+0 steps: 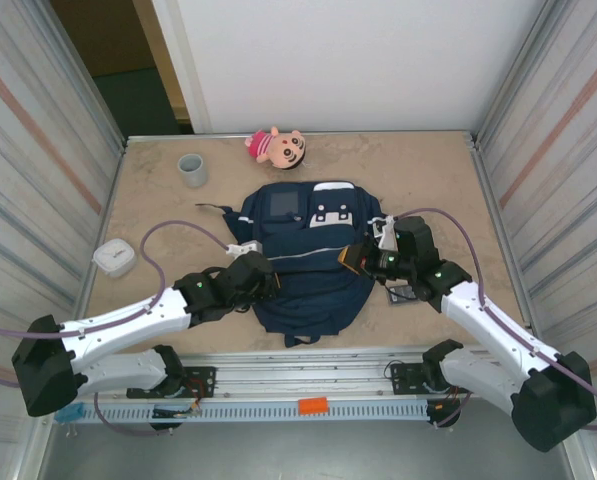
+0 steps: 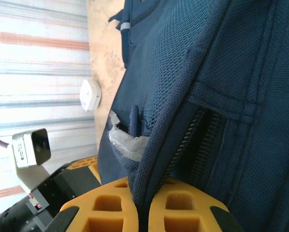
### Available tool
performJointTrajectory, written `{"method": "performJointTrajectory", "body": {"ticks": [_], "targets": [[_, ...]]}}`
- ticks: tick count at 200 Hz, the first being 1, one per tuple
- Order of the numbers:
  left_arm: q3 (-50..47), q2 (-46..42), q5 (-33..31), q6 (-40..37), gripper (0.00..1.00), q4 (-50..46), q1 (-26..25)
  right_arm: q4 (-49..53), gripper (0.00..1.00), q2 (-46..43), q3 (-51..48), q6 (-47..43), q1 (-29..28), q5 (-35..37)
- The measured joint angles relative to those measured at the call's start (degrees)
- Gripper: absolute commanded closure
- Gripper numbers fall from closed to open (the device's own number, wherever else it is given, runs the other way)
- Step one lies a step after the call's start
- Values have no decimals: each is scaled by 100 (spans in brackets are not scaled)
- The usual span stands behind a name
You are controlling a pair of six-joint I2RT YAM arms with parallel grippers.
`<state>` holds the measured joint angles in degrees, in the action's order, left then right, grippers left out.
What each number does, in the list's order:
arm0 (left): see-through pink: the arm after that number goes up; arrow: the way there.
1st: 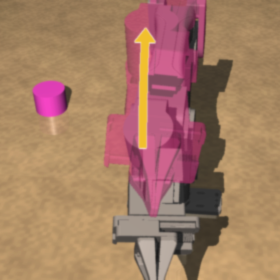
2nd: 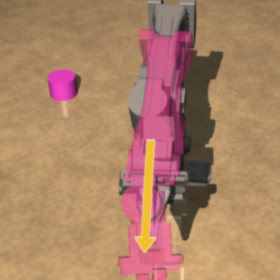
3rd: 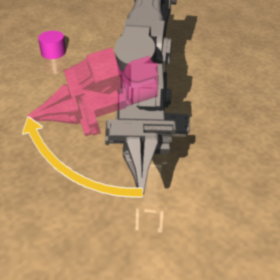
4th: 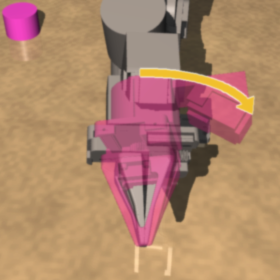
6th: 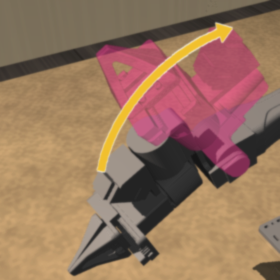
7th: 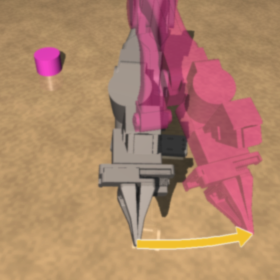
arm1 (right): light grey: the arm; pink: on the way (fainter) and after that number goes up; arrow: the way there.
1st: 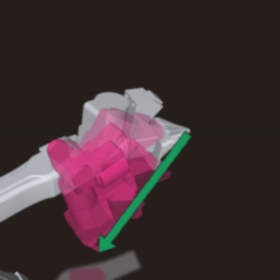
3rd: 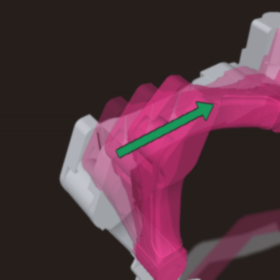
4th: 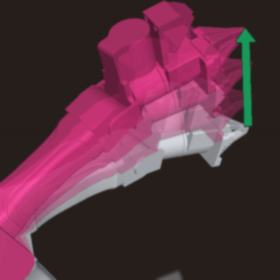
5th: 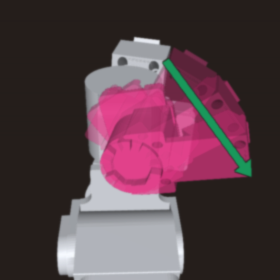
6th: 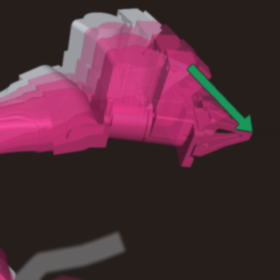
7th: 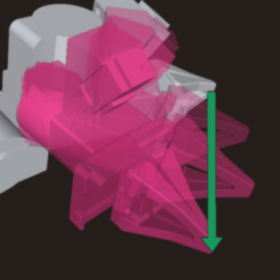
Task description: Pack the student bag
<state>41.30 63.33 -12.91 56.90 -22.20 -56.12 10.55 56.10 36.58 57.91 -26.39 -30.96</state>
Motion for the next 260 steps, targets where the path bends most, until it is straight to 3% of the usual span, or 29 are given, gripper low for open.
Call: {"method": "performJointTrajectory", "body": {"ticks": [28, 46, 88, 118, 167, 222, 240, 260], "targets": [[-177, -74, 175, -577, 100, 282, 72, 457, 52, 50, 223, -599, 254, -79], [-339, -238, 339, -925, 100, 494, 133, 866, 42, 9, 501, -1239, 358, 105], [-444, -597, 662, -1565, 100, 774, 188, 1222, 41, -619, 656, -3099, 260, 785], [-448, -776, 901, -1867, 100, 833, 240, 1060, 39, -850, 654, -4448, -498, 1270], [-446, -787, 1196, -1965, 100, 822, 380, 826, 36, 590, 992, -6481, -1862, 1550], [-380, -850, 1349, -2074, 100, 632, 442, 337, 36, 1641, 1325, -7427, -2011, 1550], [-343, -850, 1405, -2146, 100, 562, 442, 157, 44, 1851, 1445, -7556, -2011, 1436], [-315, -850, 1423, -2216, 100, 527, 461, 90, 71, 2109, 1659, -7713, -2011, 1250]]}}
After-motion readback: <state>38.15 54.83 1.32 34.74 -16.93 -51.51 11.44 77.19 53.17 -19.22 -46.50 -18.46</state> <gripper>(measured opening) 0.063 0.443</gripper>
